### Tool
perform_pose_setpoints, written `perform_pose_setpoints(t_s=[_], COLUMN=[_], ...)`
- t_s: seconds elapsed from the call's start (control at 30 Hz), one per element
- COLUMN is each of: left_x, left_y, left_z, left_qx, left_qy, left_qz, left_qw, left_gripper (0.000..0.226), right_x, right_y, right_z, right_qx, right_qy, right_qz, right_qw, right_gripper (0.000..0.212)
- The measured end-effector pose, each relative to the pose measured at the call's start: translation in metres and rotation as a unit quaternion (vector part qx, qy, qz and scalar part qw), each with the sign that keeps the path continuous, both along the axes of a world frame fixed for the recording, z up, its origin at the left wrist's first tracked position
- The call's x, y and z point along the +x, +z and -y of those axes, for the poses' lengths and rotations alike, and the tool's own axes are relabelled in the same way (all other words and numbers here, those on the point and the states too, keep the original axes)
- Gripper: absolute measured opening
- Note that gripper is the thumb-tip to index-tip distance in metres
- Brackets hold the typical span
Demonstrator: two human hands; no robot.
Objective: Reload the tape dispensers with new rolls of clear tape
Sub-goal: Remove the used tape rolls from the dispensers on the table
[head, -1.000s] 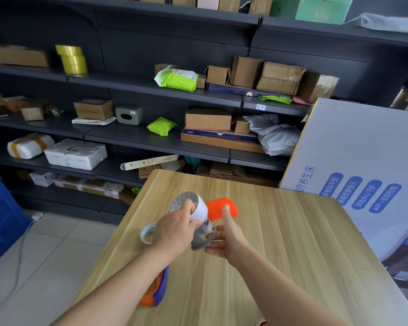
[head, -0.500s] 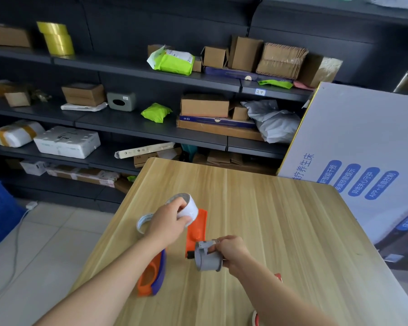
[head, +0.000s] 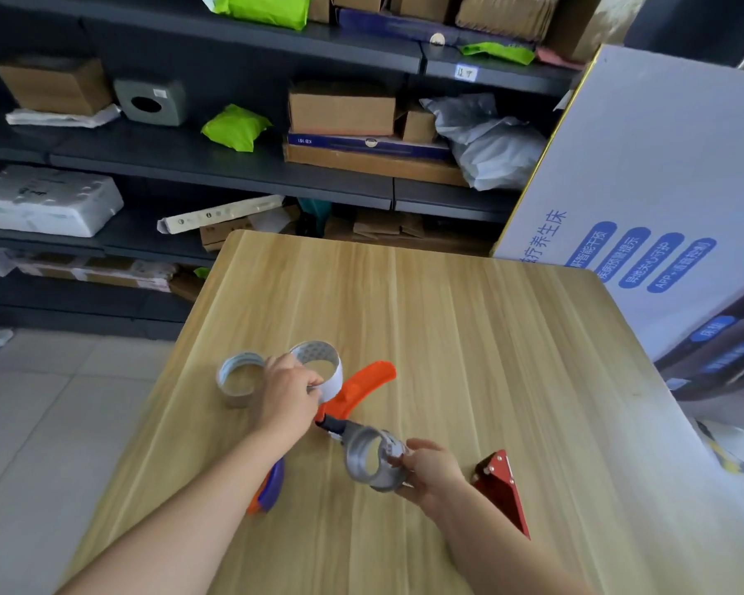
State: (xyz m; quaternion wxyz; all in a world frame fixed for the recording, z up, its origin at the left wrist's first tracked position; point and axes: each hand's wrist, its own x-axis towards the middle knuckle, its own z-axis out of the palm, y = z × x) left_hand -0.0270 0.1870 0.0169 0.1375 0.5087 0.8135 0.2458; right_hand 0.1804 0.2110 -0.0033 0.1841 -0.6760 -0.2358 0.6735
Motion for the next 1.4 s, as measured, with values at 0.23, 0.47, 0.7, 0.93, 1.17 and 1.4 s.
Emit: perform_pose_setpoints(t_s=[0.23,0.47,0.7,0.93,1.17,1.4], left_x=[-0.008,-0.010,0.001,0.010,0.009,0.039], left_y=[-0.017,-0.039,-0.052,-0.056,-0.053,-0.036], left_z=[-0.030,-0.053,-0.048,-0.037,-0.030,-0.020], left_qx=[-0.134,-0.248,-0.209,-0.194,-0.183,-0.212], left_qy=[-0.017,-0.045,-0.137,-0.214,-0.275,-0.307], left_qz=[-0.071,-0.074,0.036,0.011,0.074,0.016], left_qw=[0.988,0.965,0.968,0.957,0.941,0.928], left_gripper=[0.030,0.020,0.039,0.046,0.046,0.048], right_x=[-0.004,-0.008,-0.005,-0.012,-0.006,0.005], right_y=[-0.021,-0.037,-0.048,-0.048,-0.042,-0.020], right_z=[0.004,0.003,0.006,0.008,0.013,0.014], right_qx=[0.013,0.030,0.016,0.003,0.030,0.151], right_qy=[0.187,0.281,0.255,0.271,0.302,0.406], right_qz=[0.165,0.226,0.215,0.168,0.220,0.294], right_qw=[0.968,0.932,0.942,0.948,0.927,0.852], right_gripper=[0.011,0.019,0.010,0.022,0.040,0.044])
